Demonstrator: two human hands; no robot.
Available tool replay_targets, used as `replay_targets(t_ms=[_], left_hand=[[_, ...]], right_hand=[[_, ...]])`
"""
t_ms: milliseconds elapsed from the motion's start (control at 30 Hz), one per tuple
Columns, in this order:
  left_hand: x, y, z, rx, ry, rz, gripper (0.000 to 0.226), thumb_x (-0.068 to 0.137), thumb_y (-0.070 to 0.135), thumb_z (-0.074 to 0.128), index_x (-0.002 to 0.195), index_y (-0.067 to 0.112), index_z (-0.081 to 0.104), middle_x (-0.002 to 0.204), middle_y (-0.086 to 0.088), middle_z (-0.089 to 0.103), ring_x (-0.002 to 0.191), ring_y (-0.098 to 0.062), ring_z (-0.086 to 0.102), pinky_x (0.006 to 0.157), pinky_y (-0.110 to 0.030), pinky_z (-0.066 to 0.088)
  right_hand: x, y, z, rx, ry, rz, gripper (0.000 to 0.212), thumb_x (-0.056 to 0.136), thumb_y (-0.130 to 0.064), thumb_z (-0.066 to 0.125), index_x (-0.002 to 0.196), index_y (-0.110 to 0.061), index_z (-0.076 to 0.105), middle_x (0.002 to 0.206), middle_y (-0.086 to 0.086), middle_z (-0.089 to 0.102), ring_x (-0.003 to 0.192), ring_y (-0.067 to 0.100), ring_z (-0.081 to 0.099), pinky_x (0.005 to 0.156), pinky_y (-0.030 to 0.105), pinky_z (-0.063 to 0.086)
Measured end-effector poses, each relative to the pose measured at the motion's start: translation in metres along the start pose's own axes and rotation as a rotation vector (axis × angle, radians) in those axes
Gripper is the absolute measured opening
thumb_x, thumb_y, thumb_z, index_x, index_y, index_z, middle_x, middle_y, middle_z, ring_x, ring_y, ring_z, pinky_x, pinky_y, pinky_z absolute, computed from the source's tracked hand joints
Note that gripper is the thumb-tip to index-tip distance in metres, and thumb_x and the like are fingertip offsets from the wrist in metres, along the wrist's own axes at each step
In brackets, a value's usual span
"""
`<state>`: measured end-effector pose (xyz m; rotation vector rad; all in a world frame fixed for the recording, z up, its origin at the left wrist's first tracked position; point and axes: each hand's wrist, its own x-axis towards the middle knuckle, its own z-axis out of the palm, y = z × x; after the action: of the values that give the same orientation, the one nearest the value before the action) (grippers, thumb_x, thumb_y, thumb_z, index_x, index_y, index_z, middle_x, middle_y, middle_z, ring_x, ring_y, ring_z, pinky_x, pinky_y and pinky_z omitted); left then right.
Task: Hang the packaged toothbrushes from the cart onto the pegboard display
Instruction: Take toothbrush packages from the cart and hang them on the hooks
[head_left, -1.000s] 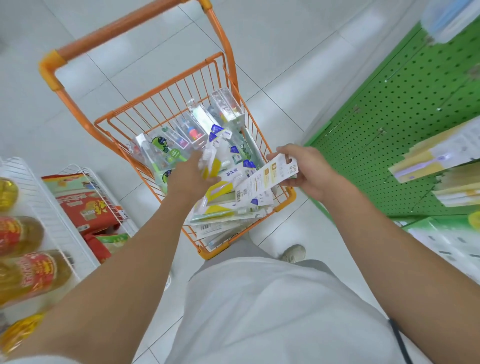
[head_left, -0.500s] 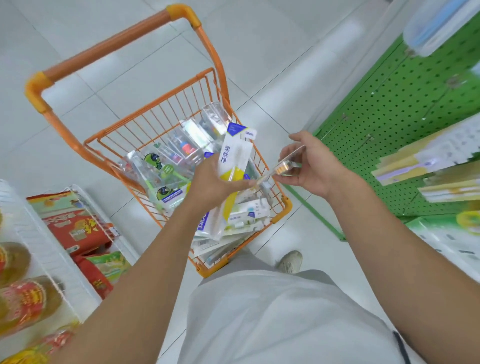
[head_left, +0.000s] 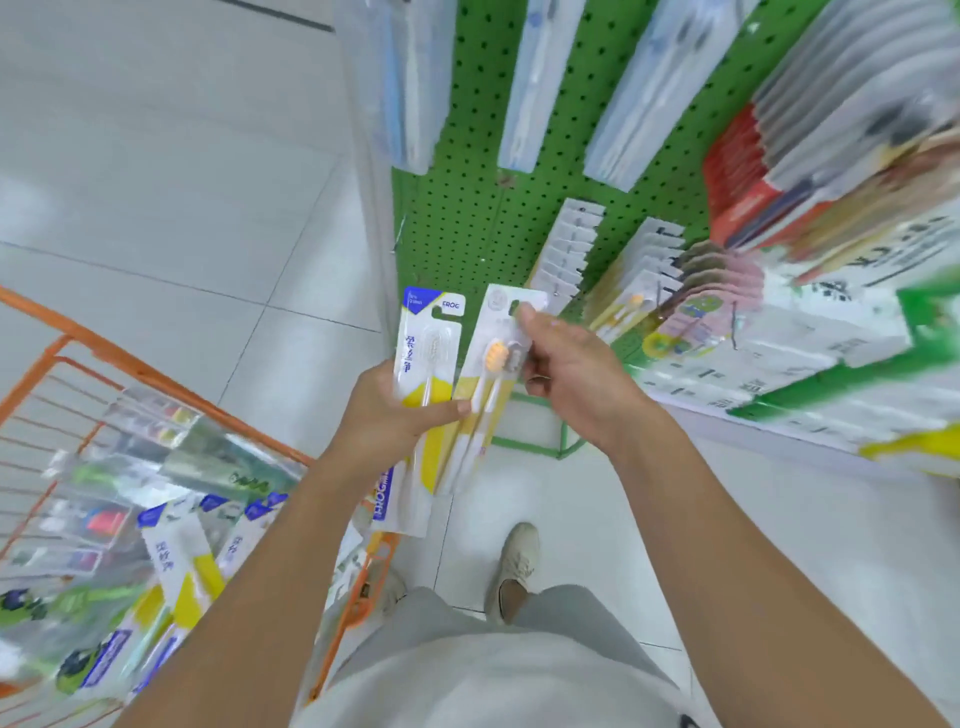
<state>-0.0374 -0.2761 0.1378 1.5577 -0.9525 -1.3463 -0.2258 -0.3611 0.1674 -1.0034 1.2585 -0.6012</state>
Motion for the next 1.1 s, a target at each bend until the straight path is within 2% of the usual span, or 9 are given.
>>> replay_targets(t_ms=[133, 233, 367, 500, 633, 733, 833, 1000, 1100], left_hand=[[0.029, 0.017, 0.067, 0.083, -0.093, -0.041, 0.024, 0.075, 0.011, 0.086, 0.096, 0.017, 0.077, 0.092, -0.002, 0.079, 0.087, -0.017, 0.075, 0.083, -0.033, 0.057], [0.047, 0.021, 0.11, 0.093, -0.057, -0.087, 0.009, 0.081, 0.015, 0.082, 0.089, 0.015, 0.077, 0.084, 0.001, 0.078, 0.074, -0.008, 0.071, 0.071, -0.022, 0.055], [0.07, 0.021, 0.151, 0.129, 0.028, -0.118, 0.016, 0.09, 0.017, 0.071, 0.079, 0.006, 0.074, 0.071, 0.001, 0.073, 0.065, -0.01, 0.063, 0.066, -0.025, 0.049], [0.085, 0.022, 0.171, 0.155, 0.052, -0.184, 0.022, 0.096, 0.03, 0.065, 0.084, 0.013, 0.075, 0.077, -0.002, 0.077, 0.07, -0.013, 0.067, 0.07, -0.027, 0.049], [0.092, 0.026, 0.181, 0.16, 0.024, -0.193, 0.026, 0.098, 0.031, 0.061, 0.09, 0.011, 0.075, 0.082, -0.006, 0.077, 0.075, -0.015, 0.07, 0.079, -0.031, 0.052], [0.098, 0.024, 0.18, 0.158, 0.046, -0.229, 0.035, 0.085, 0.047, 0.07, 0.097, 0.014, 0.076, 0.088, -0.005, 0.078, 0.089, -0.025, 0.073, 0.093, -0.044, 0.056], [0.104, 0.021, 0.178, 0.179, 0.05, -0.242, 0.038, 0.08, 0.051, 0.073, 0.1, 0.019, 0.076, 0.093, -0.004, 0.077, 0.098, -0.031, 0.072, 0.096, -0.051, 0.055], [0.11, 0.021, 0.173, 0.174, 0.042, -0.229, 0.039, 0.079, 0.052, 0.073, 0.104, 0.021, 0.075, 0.096, -0.003, 0.077, 0.099, -0.031, 0.071, 0.095, -0.048, 0.055], [0.115, 0.022, 0.172, 0.155, 0.043, -0.222, 0.033, 0.086, 0.046, 0.072, 0.108, 0.021, 0.073, 0.096, -0.002, 0.076, 0.092, -0.027, 0.069, 0.09, -0.041, 0.054]], right_hand=[[-0.003, 0.017, -0.072, 0.094, 0.096, -0.138, 0.02, 0.1, -0.026, 0.061, 0.084, -0.017, 0.068, 0.082, 0.005, 0.065, 0.075, 0.015, 0.058, 0.071, 0.027, 0.047], [0.004, 0.022, -0.112, 0.187, 0.166, -0.142, 0.017, 0.101, -0.017, 0.06, 0.089, -0.006, 0.064, 0.088, 0.014, 0.061, 0.083, 0.022, 0.062, 0.075, 0.03, 0.058], [0.027, 0.036, -0.16, 0.225, 0.29, -0.087, 0.018, 0.098, -0.011, 0.063, 0.083, -0.005, 0.056, 0.079, 0.013, 0.047, 0.076, 0.022, 0.052, 0.059, 0.027, 0.052], [0.059, 0.052, -0.195, 0.221, 0.325, -0.013, 0.03, 0.096, -0.013, 0.067, 0.068, -0.015, 0.056, 0.063, 0.0, 0.05, 0.067, 0.019, 0.049, 0.057, 0.026, 0.047], [0.087, 0.066, -0.203, 0.208, 0.318, 0.055, 0.015, 0.095, -0.016, 0.069, 0.081, -0.009, 0.068, 0.073, 0.007, 0.06, 0.073, 0.022, 0.053, 0.061, 0.031, 0.048], [0.1, 0.076, -0.205, 0.187, 0.352, 0.096, 0.011, 0.092, -0.019, 0.073, 0.081, -0.02, 0.075, 0.076, 0.002, 0.068, 0.076, 0.022, 0.058, 0.068, 0.037, 0.049], [0.107, 0.079, -0.207, 0.223, 0.346, 0.113, 0.008, 0.092, -0.018, 0.073, 0.085, -0.021, 0.075, 0.079, 0.001, 0.07, 0.079, 0.022, 0.062, 0.074, 0.038, 0.053], [0.127, 0.082, -0.209, 0.19, 0.391, 0.097, 0.008, 0.089, -0.024, 0.077, 0.092, -0.017, 0.077, 0.083, -0.003, 0.071, 0.084, 0.02, 0.065, 0.09, 0.044, 0.057], [0.14, 0.076, -0.21, 0.16, 0.447, 0.097, 0.019, 0.087, -0.03, 0.079, 0.075, -0.019, 0.069, 0.072, -0.01, 0.062, 0.074, 0.012, 0.055, 0.09, 0.039, 0.05]])
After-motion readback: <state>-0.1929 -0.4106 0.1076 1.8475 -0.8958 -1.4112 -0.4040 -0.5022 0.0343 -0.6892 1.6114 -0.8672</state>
